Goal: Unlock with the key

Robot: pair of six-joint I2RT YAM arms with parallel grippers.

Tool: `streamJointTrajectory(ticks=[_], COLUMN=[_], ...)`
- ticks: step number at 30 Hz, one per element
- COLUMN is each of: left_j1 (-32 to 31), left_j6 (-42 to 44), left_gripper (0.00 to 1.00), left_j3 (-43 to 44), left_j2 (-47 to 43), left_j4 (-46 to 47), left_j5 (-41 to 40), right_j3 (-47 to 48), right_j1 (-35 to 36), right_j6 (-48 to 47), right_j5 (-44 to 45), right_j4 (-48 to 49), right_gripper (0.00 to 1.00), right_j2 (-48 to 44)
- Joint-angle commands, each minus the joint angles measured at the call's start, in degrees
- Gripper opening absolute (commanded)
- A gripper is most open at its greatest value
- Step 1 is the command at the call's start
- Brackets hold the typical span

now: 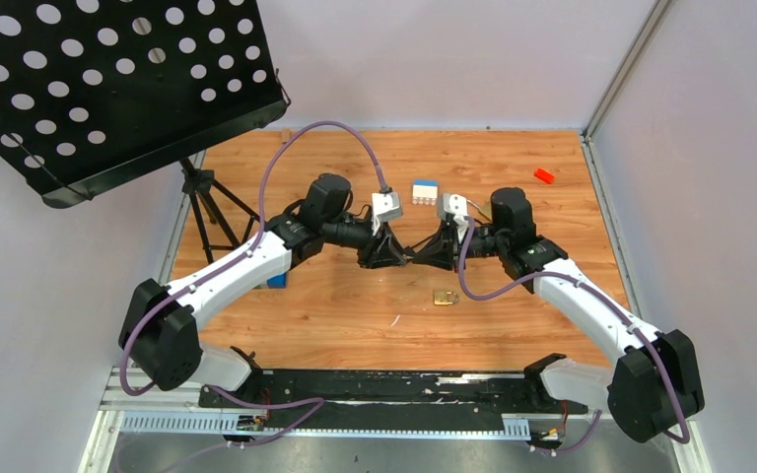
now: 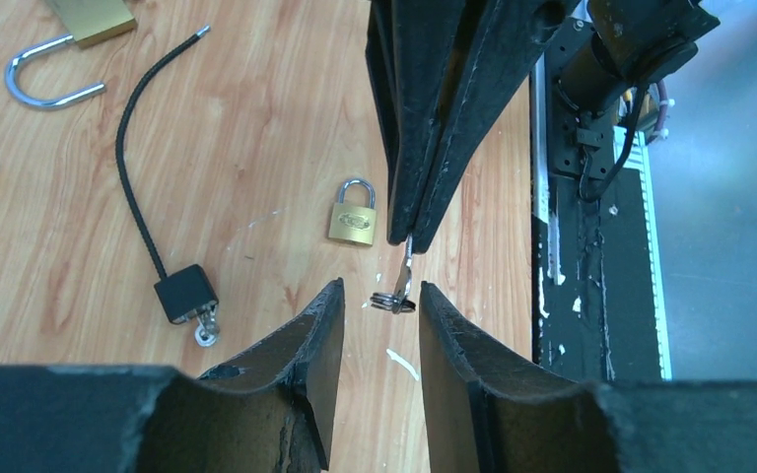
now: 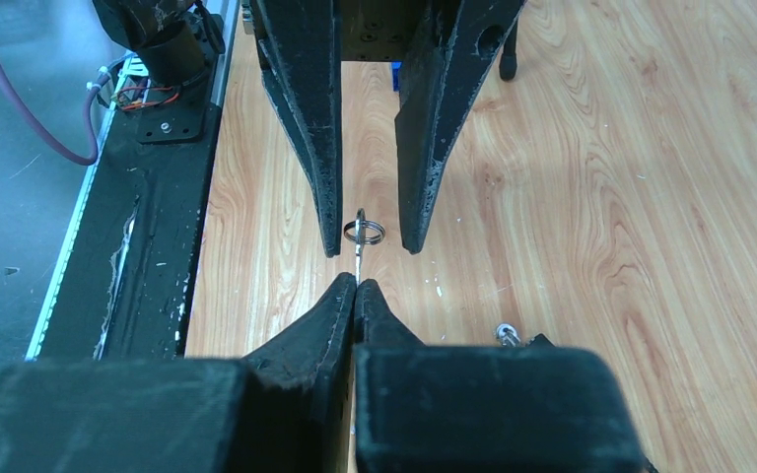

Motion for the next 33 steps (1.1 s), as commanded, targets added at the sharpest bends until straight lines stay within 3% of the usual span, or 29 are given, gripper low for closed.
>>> streamJointTrajectory(ticks=[1,21,33], left_j1=[1.0,1.0,1.0], left_j6=[-4.8,-6.4,-6.5], left_gripper=[0.41,0.15,0.09], left_j3=[-1.0,-0.8,-0.3], left_j2=[-2.8,-0.6,0.7], left_j4=[6.6,7.8,7.6], left_j5=[1.6,5.8,7.7], right_j3=[-1.1,-1.4,-1.6], right_j1=[-0.5,-1.5,-1.6], right_j6=[0.9,3.1,4.6], right_j5=[-0.6,-0.5,0.1], right_j4=[3.8,6.6,8.0], right_gripper=[0.00,0.00,0.00], right_j2=[-1.5,-0.8,-0.5])
